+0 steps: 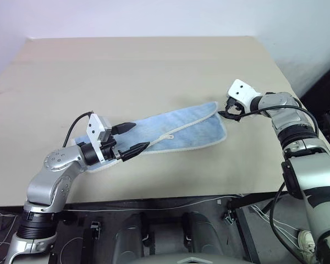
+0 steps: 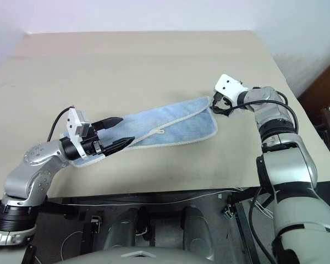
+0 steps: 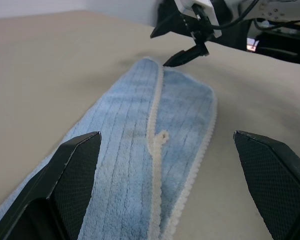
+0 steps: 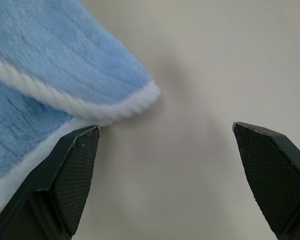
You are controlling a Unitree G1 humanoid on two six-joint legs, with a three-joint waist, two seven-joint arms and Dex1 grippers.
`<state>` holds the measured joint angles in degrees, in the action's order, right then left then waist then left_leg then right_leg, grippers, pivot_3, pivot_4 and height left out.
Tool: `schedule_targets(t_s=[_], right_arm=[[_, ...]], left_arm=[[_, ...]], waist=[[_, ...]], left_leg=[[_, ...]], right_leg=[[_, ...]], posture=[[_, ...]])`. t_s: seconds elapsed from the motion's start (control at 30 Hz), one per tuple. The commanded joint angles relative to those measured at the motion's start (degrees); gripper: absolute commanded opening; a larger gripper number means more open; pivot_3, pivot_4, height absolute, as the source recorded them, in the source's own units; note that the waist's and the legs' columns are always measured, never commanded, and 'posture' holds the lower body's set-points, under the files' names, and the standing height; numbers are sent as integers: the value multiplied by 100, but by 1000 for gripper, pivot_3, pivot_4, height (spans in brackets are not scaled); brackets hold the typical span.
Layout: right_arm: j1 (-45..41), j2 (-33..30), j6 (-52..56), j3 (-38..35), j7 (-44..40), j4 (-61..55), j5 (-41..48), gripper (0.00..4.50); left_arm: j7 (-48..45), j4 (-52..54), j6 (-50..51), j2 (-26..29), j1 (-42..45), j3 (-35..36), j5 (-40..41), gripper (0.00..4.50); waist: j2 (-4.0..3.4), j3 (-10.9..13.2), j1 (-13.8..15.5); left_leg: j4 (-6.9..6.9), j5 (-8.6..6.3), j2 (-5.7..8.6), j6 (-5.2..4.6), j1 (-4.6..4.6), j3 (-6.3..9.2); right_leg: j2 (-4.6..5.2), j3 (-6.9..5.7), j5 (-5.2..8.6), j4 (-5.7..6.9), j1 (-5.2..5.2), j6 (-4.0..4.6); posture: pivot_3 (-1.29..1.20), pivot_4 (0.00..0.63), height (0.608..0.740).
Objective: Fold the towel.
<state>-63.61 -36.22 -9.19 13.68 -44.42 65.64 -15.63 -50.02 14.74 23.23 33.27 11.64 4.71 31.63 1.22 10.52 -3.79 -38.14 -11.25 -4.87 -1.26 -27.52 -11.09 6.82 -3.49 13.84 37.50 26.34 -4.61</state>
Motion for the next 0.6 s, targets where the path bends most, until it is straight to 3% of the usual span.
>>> schedule_targets(t_s=[0.03,0.6], right_arm=[[-269,-139,-182,-64,-109,-41,-19,4492],[-258,435,-321,-9,143,287,-123,4492]], left_arm=[[-34,170,-123,60,-25,53,-45,4445],[60,336,-111,114,-207,169,-94,4445]], waist=[[0,0,-18],[-3,0,-24]], left_leg=[[0,0,0,0,0,0],[-1,2,-2,4,2,-1]], right_leg=[[0,0,0,0,0,0],[-1,0,0,9,2,0]], posture=[[0,150,692],[0,150,692]])
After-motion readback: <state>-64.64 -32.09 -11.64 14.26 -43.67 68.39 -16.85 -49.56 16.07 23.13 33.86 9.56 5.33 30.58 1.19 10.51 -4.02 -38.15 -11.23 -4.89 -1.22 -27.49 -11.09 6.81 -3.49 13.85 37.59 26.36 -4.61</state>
